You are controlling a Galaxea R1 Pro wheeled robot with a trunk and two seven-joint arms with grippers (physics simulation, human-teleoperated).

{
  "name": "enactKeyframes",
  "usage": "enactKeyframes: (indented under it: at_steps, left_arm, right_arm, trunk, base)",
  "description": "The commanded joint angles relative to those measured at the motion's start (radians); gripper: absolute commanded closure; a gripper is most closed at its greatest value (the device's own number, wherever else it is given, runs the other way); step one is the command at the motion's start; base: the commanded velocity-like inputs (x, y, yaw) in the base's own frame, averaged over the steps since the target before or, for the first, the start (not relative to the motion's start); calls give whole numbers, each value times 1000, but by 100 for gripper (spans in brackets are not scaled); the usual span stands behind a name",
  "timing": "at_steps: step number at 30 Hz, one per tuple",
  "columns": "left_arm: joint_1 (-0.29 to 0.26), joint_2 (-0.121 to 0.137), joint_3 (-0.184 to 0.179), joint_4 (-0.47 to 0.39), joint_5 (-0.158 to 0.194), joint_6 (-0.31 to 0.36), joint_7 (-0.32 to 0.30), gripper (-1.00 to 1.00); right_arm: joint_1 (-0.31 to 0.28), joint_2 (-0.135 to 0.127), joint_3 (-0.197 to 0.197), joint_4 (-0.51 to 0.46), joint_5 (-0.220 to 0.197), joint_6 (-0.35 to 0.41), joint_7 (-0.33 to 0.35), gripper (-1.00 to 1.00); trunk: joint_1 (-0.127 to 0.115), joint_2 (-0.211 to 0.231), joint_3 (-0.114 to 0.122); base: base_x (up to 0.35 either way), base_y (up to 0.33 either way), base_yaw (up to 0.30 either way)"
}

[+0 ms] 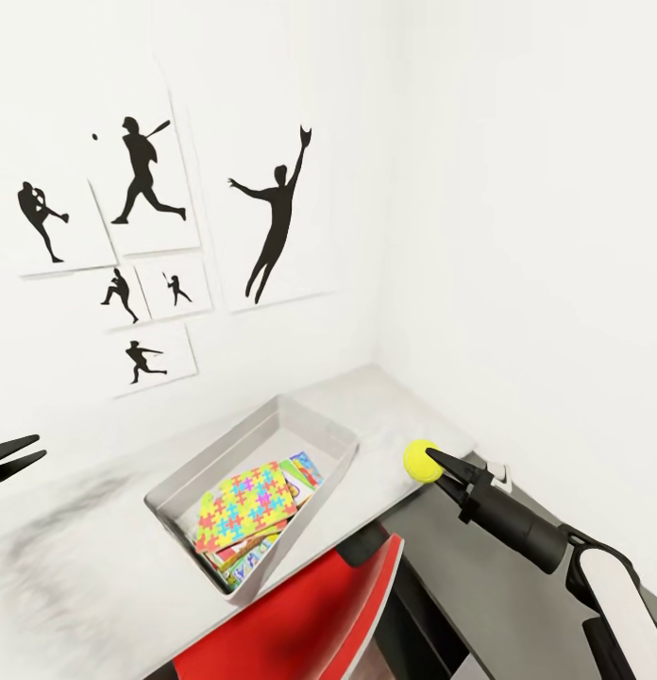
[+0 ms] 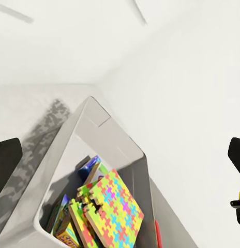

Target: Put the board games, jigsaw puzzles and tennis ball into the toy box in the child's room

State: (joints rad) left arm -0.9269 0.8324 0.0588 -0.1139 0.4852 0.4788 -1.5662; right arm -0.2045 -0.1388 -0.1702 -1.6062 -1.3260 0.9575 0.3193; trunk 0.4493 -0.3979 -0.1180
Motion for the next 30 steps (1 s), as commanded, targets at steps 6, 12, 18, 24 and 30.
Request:
enactKeyframes:
  at_steps: [6,12,18,24,30]
  left_arm:
    - [-1,-2,6,0,-8,11,-5,-100]
    - [-1,-1,6,0,-8,11,-5,-100]
    - [-1,-1,6,0,-8,11,-5,-100]
    - [-1,0,6,0,-8,11,-5,-100]
    - [-1,-1,6,0,-8,11,-5,-100]
  right_arm:
    - [-1,1,-2,0,5,4,4,100]
    - [-1,0,-1,0,5,4,4,100]
    - [-1,-1,-2,0,6,4,4,100]
    - [-1,-1,-2,0,6,4,4,100]
    - [-1,-1,-2,0,6,4,4,100]
  trunk:
    - [1,-2,8]
    - [1,-2,18]
    - [1,-2,28]
    - [1,-2,38]
    - [1,-2,47]
  base:
    - [0,0,0]
    - [0,0,0]
    - [0,0,0]
    - [0,0,0]
    - [0,0,0]
